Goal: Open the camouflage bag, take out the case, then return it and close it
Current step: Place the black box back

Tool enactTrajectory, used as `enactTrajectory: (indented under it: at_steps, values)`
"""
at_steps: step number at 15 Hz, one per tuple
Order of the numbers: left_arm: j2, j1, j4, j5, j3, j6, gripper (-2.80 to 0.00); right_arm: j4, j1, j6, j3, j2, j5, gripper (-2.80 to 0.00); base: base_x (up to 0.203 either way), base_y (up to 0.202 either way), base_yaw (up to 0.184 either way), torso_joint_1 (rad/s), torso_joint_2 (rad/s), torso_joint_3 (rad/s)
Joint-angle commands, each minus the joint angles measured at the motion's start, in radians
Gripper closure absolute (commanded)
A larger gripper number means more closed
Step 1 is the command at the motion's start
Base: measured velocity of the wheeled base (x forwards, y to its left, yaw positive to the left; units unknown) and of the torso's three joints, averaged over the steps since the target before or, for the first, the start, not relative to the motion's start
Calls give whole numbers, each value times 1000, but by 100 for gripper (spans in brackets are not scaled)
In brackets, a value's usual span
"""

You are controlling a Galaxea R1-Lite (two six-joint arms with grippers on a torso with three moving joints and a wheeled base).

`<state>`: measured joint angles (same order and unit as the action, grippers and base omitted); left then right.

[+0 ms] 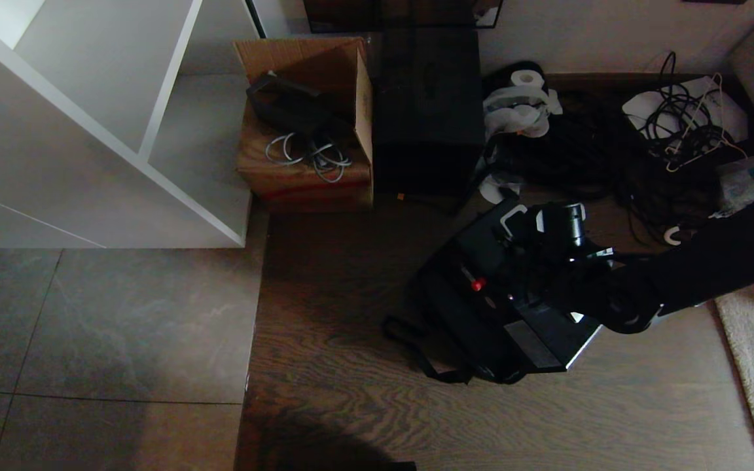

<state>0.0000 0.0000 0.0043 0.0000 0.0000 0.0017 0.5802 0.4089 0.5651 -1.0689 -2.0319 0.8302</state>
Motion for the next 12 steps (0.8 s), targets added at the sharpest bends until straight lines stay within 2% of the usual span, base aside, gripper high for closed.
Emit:
enactTrajectory:
  at_steps: [1, 12]
  values:
    - [0, 0, 0, 0, 0, 0, 0, 4, -1, 4, 0, -8, 4, 0, 0, 0, 0, 0, 0, 0]
    - [0, 0, 0, 0, 0, 0, 0, -5, 8, -5, 27, -40, 4, 0, 0, 0, 0, 0, 0, 0]
